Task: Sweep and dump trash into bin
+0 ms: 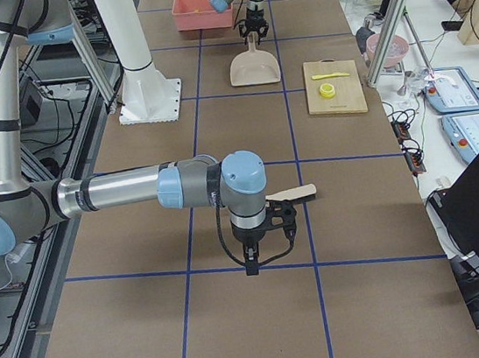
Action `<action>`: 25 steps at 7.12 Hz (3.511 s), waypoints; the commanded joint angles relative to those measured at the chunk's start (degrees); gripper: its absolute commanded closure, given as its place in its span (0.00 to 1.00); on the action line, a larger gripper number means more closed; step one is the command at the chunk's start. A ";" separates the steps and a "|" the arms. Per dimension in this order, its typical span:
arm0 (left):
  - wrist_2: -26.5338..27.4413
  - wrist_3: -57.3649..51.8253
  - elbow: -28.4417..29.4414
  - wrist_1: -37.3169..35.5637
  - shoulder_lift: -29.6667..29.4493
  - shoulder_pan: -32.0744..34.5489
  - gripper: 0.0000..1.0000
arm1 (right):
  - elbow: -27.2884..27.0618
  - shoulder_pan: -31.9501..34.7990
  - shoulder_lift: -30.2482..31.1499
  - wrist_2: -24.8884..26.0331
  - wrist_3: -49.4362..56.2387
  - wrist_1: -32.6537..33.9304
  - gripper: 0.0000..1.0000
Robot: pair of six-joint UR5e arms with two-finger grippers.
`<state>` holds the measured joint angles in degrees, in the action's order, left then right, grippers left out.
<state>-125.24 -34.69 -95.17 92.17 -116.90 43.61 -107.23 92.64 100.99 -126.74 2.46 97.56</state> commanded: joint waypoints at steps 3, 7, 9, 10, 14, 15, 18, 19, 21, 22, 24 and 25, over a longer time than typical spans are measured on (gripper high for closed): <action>-0.35 0.41 -3.70 -0.06 1.06 4.01 0.02 | 0.27 0.00 0.00 0.17 0.00 0.09 0.00; -0.35 8.47 -5.55 -5.32 2.64 17.35 0.02 | 3.35 0.00 -0.09 0.35 0.00 -0.27 0.00; -0.09 23.52 -5.55 -10.42 3.34 23.61 0.02 | 2.91 0.00 -0.17 0.26 0.00 -0.27 0.00; -0.09 34.49 -5.73 -10.43 3.70 24.59 0.02 | 2.65 0.00 -0.35 0.17 0.00 -0.27 0.00; -0.70 47.88 -7.30 -10.43 16.23 34.94 0.02 | 2.90 0.00 -0.09 0.00 0.00 -0.18 0.00; -2.09 47.35 -8.62 -9.56 21.23 36.62 0.02 | 2.82 0.00 -0.09 0.00 0.00 -0.27 0.00; -5.78 47.26 -8.02 -9.55 27.06 42.24 0.02 | 2.73 0.00 -0.09 -0.09 -0.09 -0.18 0.00; -6.58 47.17 -7.58 -9.46 29.43 44.18 0.02 | 2.73 0.00 -0.09 -0.09 -0.09 -0.09 0.00; -6.50 44.11 -7.23 -9.64 31.12 45.95 0.02 | 3.08 0.00 0.00 -0.09 -0.09 0.26 0.00; -6.59 44.18 -7.05 -9.90 31.99 46.04 0.02 | 3.26 0.00 0.00 -0.09 -0.09 0.35 0.00; -7.55 43.92 -6.52 -9.29 34.11 47.70 0.02 | 3.35 0.00 0.35 -0.18 -0.09 0.09 0.00; -9.30 43.92 -6.08 -8.76 34.11 48.15 0.02 | 3.35 0.00 0.35 -0.09 -0.09 0.00 0.00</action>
<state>-132.88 9.36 -101.73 82.90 -83.17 90.92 -103.92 92.64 101.28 -126.87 2.37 97.71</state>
